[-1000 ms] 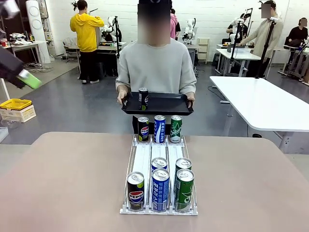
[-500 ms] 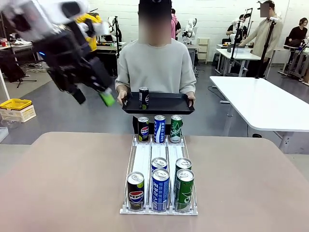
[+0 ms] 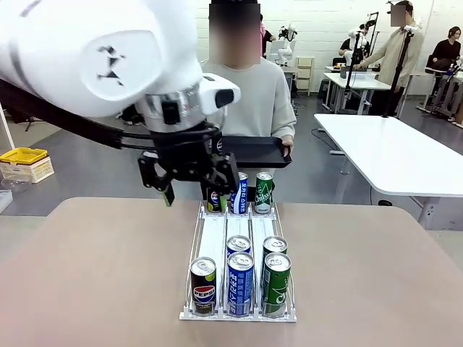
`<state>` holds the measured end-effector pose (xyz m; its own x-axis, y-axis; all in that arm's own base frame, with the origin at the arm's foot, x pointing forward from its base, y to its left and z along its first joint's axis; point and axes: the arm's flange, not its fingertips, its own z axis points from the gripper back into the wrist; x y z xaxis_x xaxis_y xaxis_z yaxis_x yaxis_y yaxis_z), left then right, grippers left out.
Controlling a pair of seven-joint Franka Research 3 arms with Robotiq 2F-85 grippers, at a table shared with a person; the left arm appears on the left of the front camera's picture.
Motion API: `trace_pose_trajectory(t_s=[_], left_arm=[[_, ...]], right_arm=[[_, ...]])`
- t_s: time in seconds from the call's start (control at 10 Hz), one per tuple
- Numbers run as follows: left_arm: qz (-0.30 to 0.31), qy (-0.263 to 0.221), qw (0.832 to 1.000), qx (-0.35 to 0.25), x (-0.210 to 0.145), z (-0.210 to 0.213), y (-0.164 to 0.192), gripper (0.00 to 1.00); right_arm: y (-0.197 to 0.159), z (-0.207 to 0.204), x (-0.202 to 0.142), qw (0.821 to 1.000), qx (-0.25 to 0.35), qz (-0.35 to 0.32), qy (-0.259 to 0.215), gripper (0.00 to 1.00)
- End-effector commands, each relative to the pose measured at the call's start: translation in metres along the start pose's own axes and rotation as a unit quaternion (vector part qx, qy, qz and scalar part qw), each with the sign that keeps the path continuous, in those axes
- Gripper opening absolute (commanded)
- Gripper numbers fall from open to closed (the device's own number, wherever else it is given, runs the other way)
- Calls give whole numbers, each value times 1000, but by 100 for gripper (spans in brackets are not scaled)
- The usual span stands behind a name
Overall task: Retrieve and hand over the desired beverage to the person.
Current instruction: Pick up another can of the same type that the person held from the Automatic Can Dispenser.
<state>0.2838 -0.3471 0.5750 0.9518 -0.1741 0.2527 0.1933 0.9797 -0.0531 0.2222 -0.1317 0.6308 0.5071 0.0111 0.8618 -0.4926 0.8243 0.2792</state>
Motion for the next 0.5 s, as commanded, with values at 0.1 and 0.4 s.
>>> trace_pose_trajectory(t_s=[0.1,0.4], left_arm=[[-28,56,997,-41,26,-1,-3,100],[2,13,1000,-5,7,-8,-6,100]], right_arm=[[-1,-2,-1,1000,12,3,-4,100],[-1,-2,-1,1000,12,3,-4,100]])
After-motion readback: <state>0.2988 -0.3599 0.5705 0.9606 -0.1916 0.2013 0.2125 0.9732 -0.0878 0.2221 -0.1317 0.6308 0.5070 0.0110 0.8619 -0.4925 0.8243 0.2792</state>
